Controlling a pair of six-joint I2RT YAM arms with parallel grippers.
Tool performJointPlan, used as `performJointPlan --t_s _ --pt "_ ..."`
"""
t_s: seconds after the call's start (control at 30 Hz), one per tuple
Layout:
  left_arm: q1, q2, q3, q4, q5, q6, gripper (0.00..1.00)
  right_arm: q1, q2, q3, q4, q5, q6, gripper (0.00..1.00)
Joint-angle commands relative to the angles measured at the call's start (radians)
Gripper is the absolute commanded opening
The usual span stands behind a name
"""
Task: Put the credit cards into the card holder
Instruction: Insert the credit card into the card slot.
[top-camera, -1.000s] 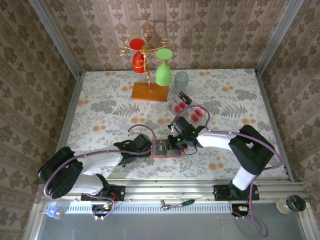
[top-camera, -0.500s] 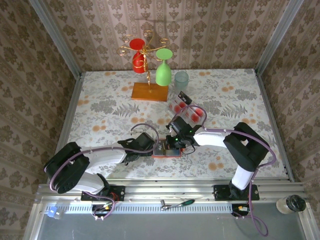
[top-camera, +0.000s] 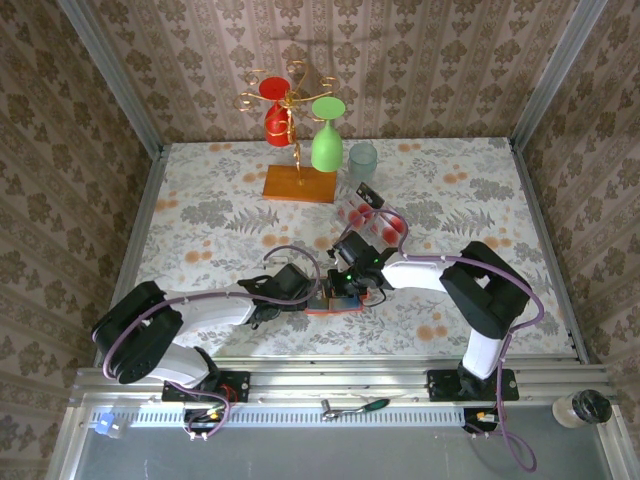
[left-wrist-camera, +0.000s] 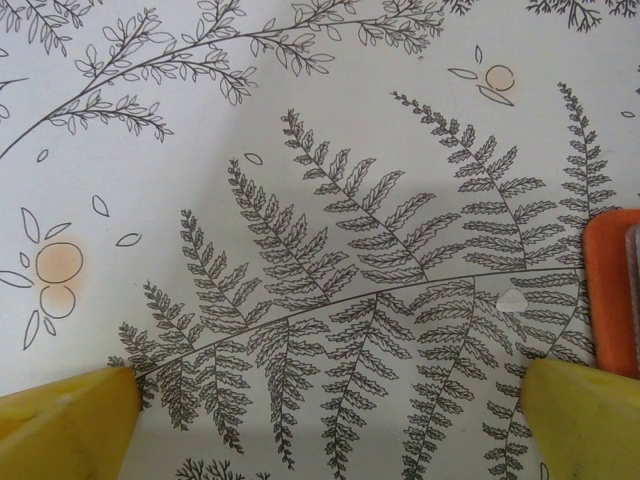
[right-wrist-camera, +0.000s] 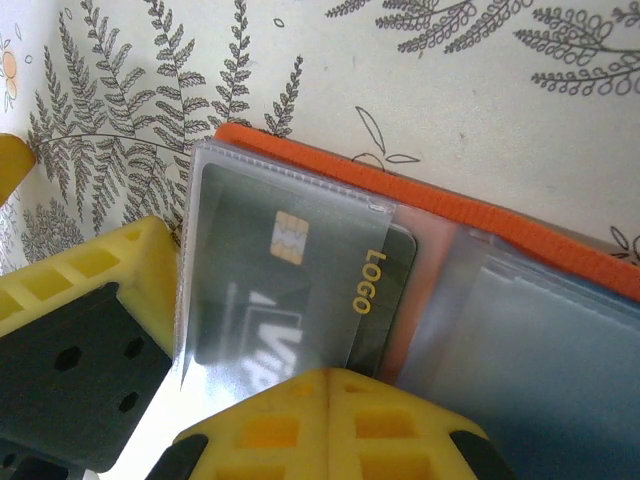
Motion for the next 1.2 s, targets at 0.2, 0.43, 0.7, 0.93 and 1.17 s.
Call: performJointPlan --t_s 0.2,0.43,0.7,0.93,1.17 --pt "0.021 -0.093 -0.022 -0.065 -0.023 -0.003 1.0 -0.041 -0.108 0.037 -0.115 0.026 -0.042 0.0" --pt "0.04 -0.062 0.022 -0.069 -0.009 0.03 1.0 -0.056 -0.056 0.074 -0.132 0.026 -0.064 0.0" --pt "0.04 0.007 0.061 -0.058 0.003 0.044 1.0 -0.054 -0.009 0.084 -0.116 0.02 -0.059 0.0" --pt "0.04 0.013 0.062 -0.045 0.01 0.045 1.0 -0.041 0.026 0.09 -0.101 0.012 -0.051 0.0" --pt "0.039 0.023 0.068 -0.035 0.014 0.051 1.0 -0.025 0.052 0.114 -0.099 0.002 -0.047 0.0"
